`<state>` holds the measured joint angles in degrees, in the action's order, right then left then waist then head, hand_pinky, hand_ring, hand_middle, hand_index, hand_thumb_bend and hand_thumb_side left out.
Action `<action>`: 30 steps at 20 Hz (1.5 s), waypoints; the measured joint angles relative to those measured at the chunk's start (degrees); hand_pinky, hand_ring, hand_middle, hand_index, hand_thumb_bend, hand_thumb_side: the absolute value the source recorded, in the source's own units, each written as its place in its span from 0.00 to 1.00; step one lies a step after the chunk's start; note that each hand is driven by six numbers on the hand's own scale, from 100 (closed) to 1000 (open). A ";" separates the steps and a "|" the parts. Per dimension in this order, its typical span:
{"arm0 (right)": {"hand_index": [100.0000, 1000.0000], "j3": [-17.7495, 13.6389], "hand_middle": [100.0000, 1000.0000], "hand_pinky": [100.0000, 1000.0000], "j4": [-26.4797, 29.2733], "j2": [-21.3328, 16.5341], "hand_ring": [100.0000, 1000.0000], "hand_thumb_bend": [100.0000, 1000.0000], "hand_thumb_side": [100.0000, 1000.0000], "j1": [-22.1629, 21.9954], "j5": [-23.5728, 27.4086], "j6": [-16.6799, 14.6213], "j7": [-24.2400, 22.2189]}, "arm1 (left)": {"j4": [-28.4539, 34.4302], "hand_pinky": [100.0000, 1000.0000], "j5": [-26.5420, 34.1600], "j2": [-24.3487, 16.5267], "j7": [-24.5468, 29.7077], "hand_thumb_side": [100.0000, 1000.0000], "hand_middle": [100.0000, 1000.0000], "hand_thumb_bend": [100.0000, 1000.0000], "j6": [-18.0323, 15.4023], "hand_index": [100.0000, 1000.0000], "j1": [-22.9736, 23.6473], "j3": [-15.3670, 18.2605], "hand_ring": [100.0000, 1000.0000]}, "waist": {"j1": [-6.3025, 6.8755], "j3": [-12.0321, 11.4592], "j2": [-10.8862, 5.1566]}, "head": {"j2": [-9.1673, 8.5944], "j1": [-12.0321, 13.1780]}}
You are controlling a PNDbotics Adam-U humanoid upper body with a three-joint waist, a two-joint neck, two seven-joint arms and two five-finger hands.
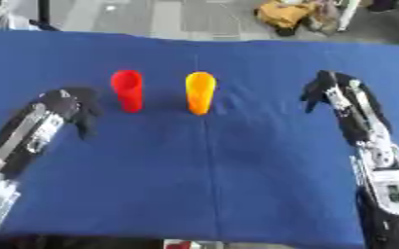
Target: Pour the contents of one cup into another cup.
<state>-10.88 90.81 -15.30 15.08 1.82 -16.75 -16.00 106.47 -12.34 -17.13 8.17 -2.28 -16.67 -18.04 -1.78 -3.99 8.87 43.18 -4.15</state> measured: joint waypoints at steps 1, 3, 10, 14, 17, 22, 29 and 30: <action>0.47 0.00 0.25 0.27 0.00 0.02 0.44 0.24 0.76 0.00 0.00 0.00 0.00 | -0.50 0.29 -0.29 -0.01 -0.34 1.00 0.53 0.00 -0.02 0.85 0.00 0.02 0.39 | 0.01 0.03 0.00 | 0.00 -0.01; 0.47 0.00 0.25 0.27 -0.01 0.04 0.44 0.24 0.76 -0.01 0.00 0.01 -0.01 | -1.61 0.29 -0.87 -0.02 -1.07 0.96 0.53 0.00 -0.08 0.86 0.00 0.14 0.40 | 0.04 0.04 0.00 | 0.00 -0.02; 0.47 0.00 0.24 0.27 -0.02 0.12 0.44 0.24 0.76 -0.02 0.00 0.09 -0.10 | -6.38 0.33 -4.28 -0.07 -5.48 0.88 0.56 0.00 0.21 0.88 -0.12 0.84 0.42 | 0.08 0.11 0.00 | 0.00 -0.05; 0.47 0.00 0.24 0.27 -0.02 0.13 0.44 0.24 0.76 -0.03 0.00 0.10 -0.16 | -9.22 0.37 -7.29 -0.07 -8.88 0.86 0.58 0.00 1.76 0.90 -1.02 1.52 0.44 | 0.10 0.11 0.00 | -0.01 -0.07; 0.47 0.00 0.24 0.27 -0.03 0.13 0.44 0.24 0.76 -0.05 0.00 0.03 -0.24 | -11.40 0.42 -9.82 -0.02 -11.49 0.84 0.60 0.00 3.74 0.93 -2.26 2.00 0.46 | 0.10 0.12 -0.03 | -0.01 -0.07; 0.47 0.02 0.24 0.27 -0.04 0.27 0.44 0.24 0.76 -0.23 0.00 -0.06 -0.41 | -16.26 0.46 -13.11 0.12 -16.09 0.85 0.63 0.00 6.73 0.95 -5.47 1.70 0.49 | 0.07 0.46 -0.04 | -0.01 -0.06; 0.47 0.04 0.24 0.27 -0.32 0.48 0.44 0.24 0.76 -0.25 0.00 -0.07 -0.60 | -25.82 0.48 -14.93 1.08 -20.89 0.86 0.64 0.17 6.28 0.95 -9.90 -0.28 0.49 | 0.05 0.83 -0.04 | -0.03 0.02; 0.47 0.05 0.24 0.27 -0.33 0.48 0.44 0.24 0.77 -0.25 0.00 -0.10 -0.65 | -27.18 0.48 -15.22 1.08 -21.07 0.86 0.64 0.21 6.04 0.95 -10.44 -0.41 0.49 | 0.04 0.83 -0.04 | -0.03 0.02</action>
<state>-10.83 90.48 -14.82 14.82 1.82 -16.85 -16.65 79.29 -27.56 -16.05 -12.90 3.76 -27.11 -18.46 -1.73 -3.15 8.82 43.15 -4.13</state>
